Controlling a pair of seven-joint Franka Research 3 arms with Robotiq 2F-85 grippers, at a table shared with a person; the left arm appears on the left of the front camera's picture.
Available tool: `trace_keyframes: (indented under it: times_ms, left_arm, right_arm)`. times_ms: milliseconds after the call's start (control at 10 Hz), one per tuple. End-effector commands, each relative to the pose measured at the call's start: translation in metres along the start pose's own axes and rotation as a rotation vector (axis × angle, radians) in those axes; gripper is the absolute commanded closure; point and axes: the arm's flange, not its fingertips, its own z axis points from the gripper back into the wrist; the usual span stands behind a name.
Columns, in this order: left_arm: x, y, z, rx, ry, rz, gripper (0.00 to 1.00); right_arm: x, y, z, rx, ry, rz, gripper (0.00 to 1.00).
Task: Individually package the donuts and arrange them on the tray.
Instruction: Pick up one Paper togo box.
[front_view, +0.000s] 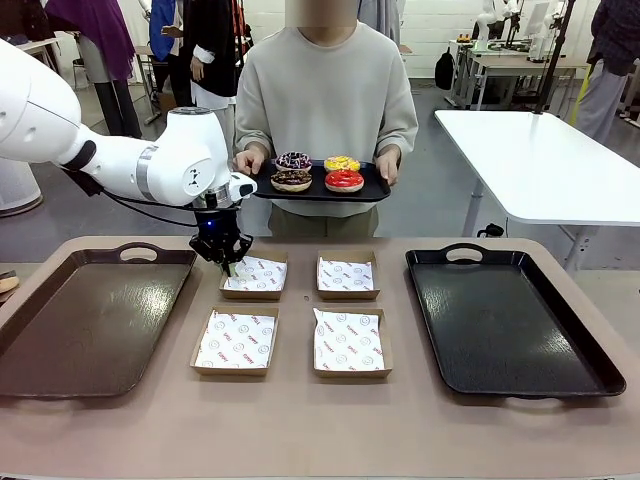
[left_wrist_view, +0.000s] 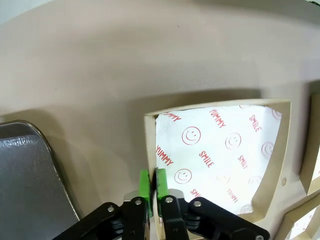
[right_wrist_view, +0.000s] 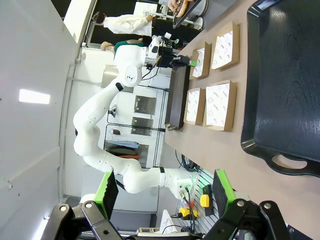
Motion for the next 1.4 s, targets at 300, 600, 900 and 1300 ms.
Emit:
trace_keyframes:
  times_ms: [300,600,900,1300]
  left_arm:
    - [-0.003,-0.004,0.027,-0.051,0.064,0.021,1.00]
    - [-0.015,-0.013,0.100,-0.051,0.019,0.036,1.00]
    - [-0.022,-0.023,0.151,0.014,0.022,0.034,1.00]
    - [-0.029,-0.035,0.186,0.050,-0.016,0.050,1.00]
  right_arm:
    - [-0.001,0.000,0.001,0.014,-0.003,0.007,0.00]
    - [-0.001,0.000,0.001,0.014,-0.003,0.007,0.00]
    - [-0.001,0.000,0.001,0.014,-0.003,0.007,0.00]
    - [-0.001,0.000,0.001,0.014,-0.003,0.007,0.00]
